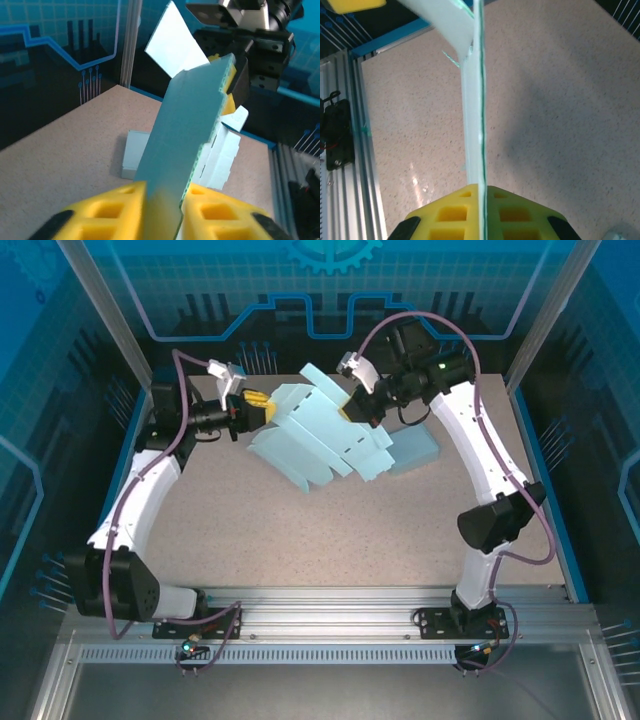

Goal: Fold the paper box

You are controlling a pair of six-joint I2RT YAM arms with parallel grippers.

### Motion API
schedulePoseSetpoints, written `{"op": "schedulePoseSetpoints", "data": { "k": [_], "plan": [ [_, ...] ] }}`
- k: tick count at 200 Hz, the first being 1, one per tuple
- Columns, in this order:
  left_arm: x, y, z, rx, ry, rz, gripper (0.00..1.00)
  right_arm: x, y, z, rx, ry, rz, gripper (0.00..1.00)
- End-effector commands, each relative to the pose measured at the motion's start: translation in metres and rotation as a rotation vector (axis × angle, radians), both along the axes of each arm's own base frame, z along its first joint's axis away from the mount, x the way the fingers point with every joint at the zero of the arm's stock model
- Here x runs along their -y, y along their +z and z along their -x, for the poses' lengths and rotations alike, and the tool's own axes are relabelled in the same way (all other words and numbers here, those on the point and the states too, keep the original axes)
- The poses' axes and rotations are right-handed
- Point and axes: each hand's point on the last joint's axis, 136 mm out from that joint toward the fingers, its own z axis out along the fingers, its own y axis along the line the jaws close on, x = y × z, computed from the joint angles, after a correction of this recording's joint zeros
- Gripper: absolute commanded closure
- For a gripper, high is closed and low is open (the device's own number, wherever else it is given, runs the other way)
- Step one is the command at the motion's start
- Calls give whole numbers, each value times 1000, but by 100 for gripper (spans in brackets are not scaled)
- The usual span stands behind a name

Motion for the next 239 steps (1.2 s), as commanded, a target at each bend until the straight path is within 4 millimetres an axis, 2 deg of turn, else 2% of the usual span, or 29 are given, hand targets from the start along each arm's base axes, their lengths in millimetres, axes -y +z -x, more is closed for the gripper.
{"op": "schedulePoseSetpoints", "data": {
  "k": [1,18,32,51,64,77,81,83,87,97,108,117,123,156,175,205,239],
  "plan": [
    [-11,-19,-3,-214,122,82,58,11,-45,21,-149,15,186,100],
    [-20,-40,-3,-290,218,78,51,11,-71,23,-187,38,291,100],
    [-31,-54,-6,-339,316,62,38,6,-85,26,-223,85,327,100],
    [-44,-56,-8,-354,402,54,20,-1,-106,20,-231,122,399,100],
    [-51,-52,-12,-343,446,48,18,1,-122,0,-188,75,500,100],
    [-54,-46,-16,-315,459,40,15,8,-136,-30,-105,-12,623,100],
    [-54,-45,-16,-304,457,38,14,10,-134,-38,-64,-45,650,100],
    [-53,-44,-17,-295,455,36,14,10,-142,-43,-61,-52,674,100],
    [-53,-42,-18,-276,449,31,13,11,-146,-52,-33,-74,701,100],
    [-52,-41,-20,-226,438,23,12,9,-150,-66,32,-97,732,100],
    [-52,-43,-24,-166,430,6,12,-1,-151,-74,85,-82,719,100],
    [-51,-46,-27,-130,417,-11,12,-12,-160,-75,114,-41,709,100],
    [-50,-48,-29,-113,399,-24,13,-18,-152,-73,156,-23,689,100],
    [-34,-76,-33,-24,231,-139,14,-45,-169,-64,207,91,628,96],
    [-35,-99,-42,-50,201,-200,19,-52,-178,-60,185,125,579,94],
    [-28,-128,-37,-146,74,-257,23,-55,-189,-56,153,152,545,90],
    [-32,-147,-42,-81,59,-338,22,-59,-178,-54,136,161,475,89]
  ]
}}
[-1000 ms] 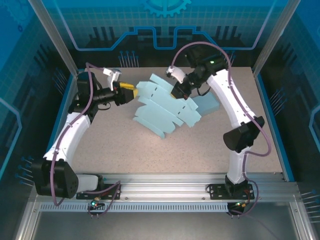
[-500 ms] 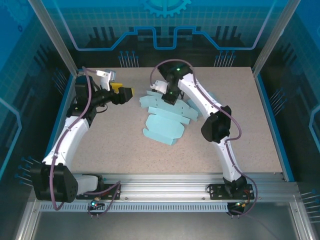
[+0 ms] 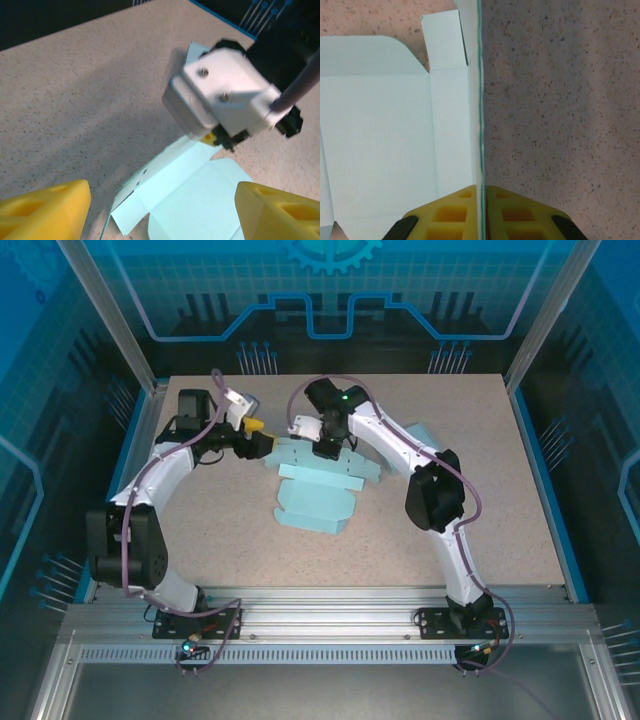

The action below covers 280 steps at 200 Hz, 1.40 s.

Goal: Fold the paper box

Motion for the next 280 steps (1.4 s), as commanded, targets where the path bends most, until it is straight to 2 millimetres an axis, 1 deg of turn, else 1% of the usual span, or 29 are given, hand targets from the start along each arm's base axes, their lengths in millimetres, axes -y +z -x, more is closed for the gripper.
{"op": "schedulePoseSetpoints", "data": {
  "k": [1,16,34,46,58,78,93,116,131,158,163,170,181,189,201,212,226,242,254,280],
  "plan": [
    [-1,-1,4,88,-87,-65,23,-8,26,3,5,30,-106,89],
    [-1,-4,1,120,-107,-99,23,-10,32,6,-5,42,-138,89],
    [1,-7,1,114,-145,-124,24,-11,35,8,-16,55,-161,89],
    [1,-13,-1,107,-155,-153,29,-12,34,9,-23,60,-166,89],
    [2,-23,-6,101,-153,-202,35,-12,33,10,-31,68,-167,89],
    [4,-39,-13,97,-147,-278,35,-12,29,12,-45,71,-164,89],
    [8,-46,-17,95,-154,-315,35,-12,27,13,-54,76,-159,89],
    [15,-48,-20,97,-174,-319,36,-11,25,15,-62,79,-150,89],
    [18,-48,-22,94,-181,-318,43,-11,23,16,-68,81,-147,89],
    [25,-45,-20,92,-205,-297,69,-11,22,14,-68,76,-150,89],
    [26,-45,-20,92,-209,-295,72,-11,22,14,-69,74,-149,89],
    [27,-43,-19,96,-211,-294,74,-12,23,13,-68,70,-151,88],
    [28,-44,-17,92,-213,-295,83,-12,23,12,-67,60,-156,86],
    [27,-46,-17,91,-208,-298,87,-11,25,9,-68,43,-167,83],
    [27,-49,-14,88,-199,-308,90,-10,29,6,-69,15,-189,75],
    [27,-52,-12,96,-186,-313,90,-7,34,1,-71,-27,-211,72],
    [25,-54,-11,117,-150,-326,97,-1,41,-5,-77,-92,-241,66],
    [24,-55,-10,160,-95,-344,99,8,52,-11,-79,-184,-270,59],
    [24,-53,-9,201,-52,-344,99,15,63,-17,-69,-265,-285,56],
    [23,-45,-12,317,67,-355,99,34,95,-27,-32,-453,-331,49]
  ]
}}
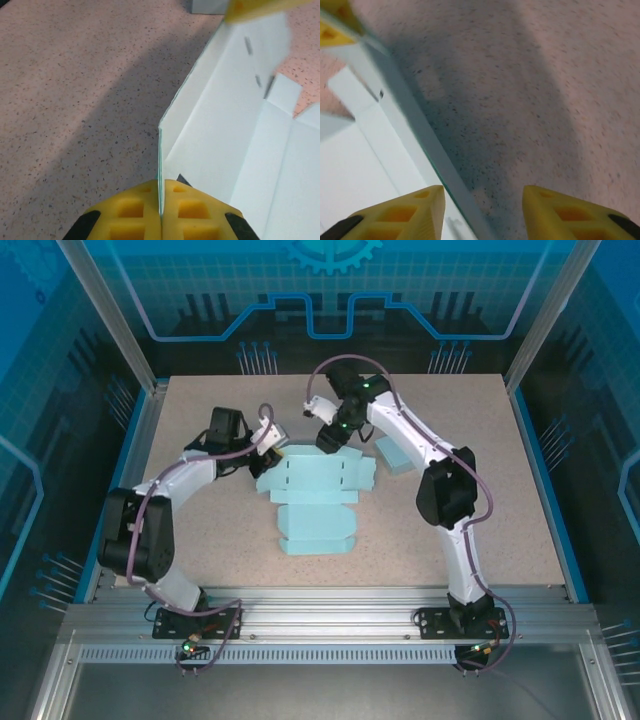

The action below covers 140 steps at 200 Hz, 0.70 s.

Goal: Fold the paper box

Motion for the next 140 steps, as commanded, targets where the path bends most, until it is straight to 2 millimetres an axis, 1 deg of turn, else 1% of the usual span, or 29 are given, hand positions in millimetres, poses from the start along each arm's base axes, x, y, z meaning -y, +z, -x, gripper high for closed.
{"op": "schedulePoseSetpoints", "data": {
  "k": [1,18,29,41,56,74,80,97,110,124,140],
  "plan": [
    [1,34,-18,216,111,14,99,17,68,-12,71,-230,-96,49],
    [8,40,-16,317,148,-16,98,38,85,-22,62,-396,-124,45],
    [11,44,-15,387,178,-34,98,53,89,-26,44,-490,-133,44],
    [13,50,-13,455,213,-37,98,68,89,-29,27,-577,-129,43],
    [14,60,-9,533,238,-16,98,85,83,-33,23,-662,-103,40],
    [15,66,-3,580,247,-1,98,96,76,-38,8,-733,-91,35],
    [15,65,-1,582,247,-7,98,96,74,-39,4,-744,-87,30],
    [16,56,2,571,241,-34,96,93,67,-40,-2,-758,-81,28],
    [15,47,4,562,240,-54,96,88,60,-41,-1,-762,-65,29],
    [14,39,6,555,239,-82,96,81,54,-39,-14,-757,-63,32],
    [13,31,8,555,234,-113,96,64,53,-34,-79,-724,-148,33]
  ]
}}
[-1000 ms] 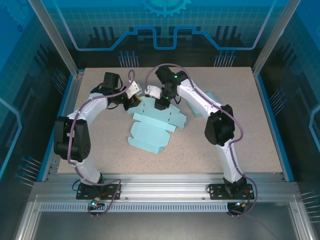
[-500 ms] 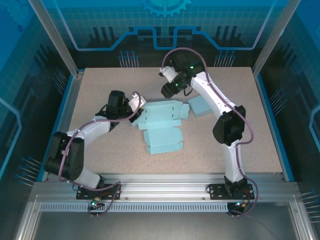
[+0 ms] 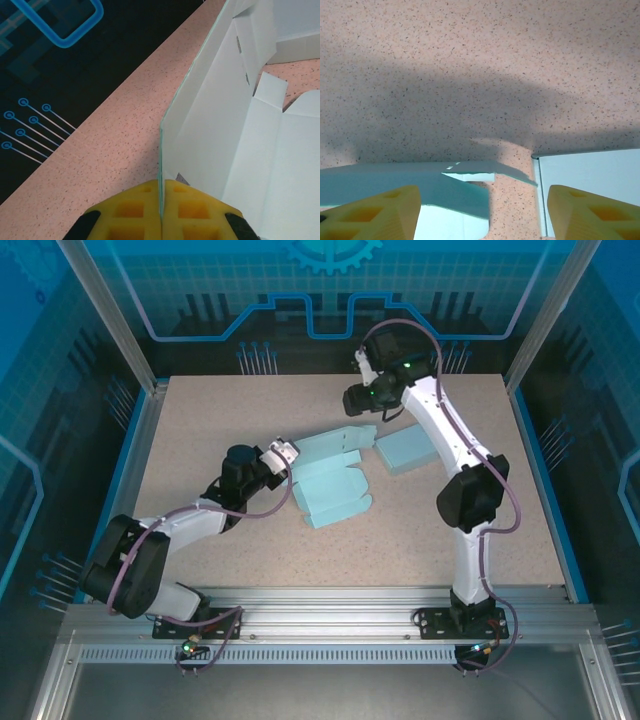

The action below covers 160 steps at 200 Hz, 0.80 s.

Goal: Fold the paper box

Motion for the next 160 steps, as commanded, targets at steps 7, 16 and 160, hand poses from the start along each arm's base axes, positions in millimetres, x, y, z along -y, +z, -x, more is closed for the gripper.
{"op": "schedulePoseSetpoints", "data": {
  "k": [7,16,160],
  "plan": [
    [-2,1,3,54,18,-49,96,-31,-18,9,-87,29,-136,33],
    [-3,0,3,61,21,-53,97,-39,-19,10,-112,38,-191,32],
    [-1,-12,-4,123,43,-163,97,-64,-78,29,-333,12,-384,34]
  ]
}}
